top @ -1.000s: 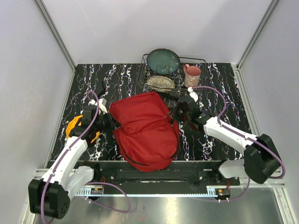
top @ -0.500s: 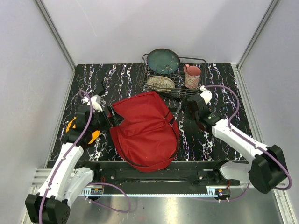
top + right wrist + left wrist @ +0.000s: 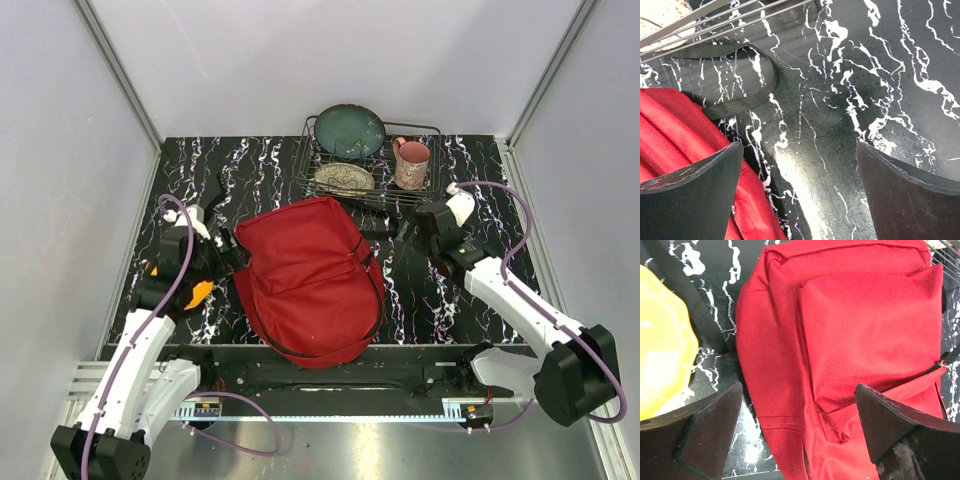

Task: Pack the student bag
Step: Reset both arms

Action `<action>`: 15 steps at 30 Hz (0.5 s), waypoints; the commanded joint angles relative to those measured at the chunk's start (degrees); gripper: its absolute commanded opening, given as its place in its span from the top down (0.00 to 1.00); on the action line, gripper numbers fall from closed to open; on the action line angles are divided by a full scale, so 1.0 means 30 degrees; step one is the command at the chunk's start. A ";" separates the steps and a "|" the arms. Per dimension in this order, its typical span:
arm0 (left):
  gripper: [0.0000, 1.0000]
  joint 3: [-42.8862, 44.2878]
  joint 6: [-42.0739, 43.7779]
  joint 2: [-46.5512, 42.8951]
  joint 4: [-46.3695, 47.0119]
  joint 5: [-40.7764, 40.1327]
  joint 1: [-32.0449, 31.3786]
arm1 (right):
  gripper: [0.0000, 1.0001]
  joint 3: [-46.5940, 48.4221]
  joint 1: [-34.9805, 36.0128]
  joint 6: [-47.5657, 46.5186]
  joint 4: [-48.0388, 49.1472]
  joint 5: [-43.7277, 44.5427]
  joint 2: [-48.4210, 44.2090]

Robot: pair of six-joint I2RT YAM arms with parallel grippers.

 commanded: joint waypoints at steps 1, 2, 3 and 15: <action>0.01 0.0896 0.0108 -0.0952 -0.0371 -0.2745 0.0067 | 0.00 0.1224 -0.0155 -0.0738 -0.0979 0.1149 0.0135; 0.01 0.0838 0.0077 -0.1157 -0.0372 -0.2951 0.0067 | 0.00 0.1462 -0.0155 -0.0944 -0.1331 0.1265 0.0077; 0.01 0.0692 0.0077 -0.1565 -0.0372 -0.3475 0.0096 | 0.00 0.1523 -0.0126 -0.1091 -0.1306 0.1962 -0.0300; 0.01 0.1012 0.0077 -0.1074 -0.0986 -0.4737 0.0067 | 0.00 -0.0086 -0.0155 -0.3289 0.1618 0.4722 -0.1359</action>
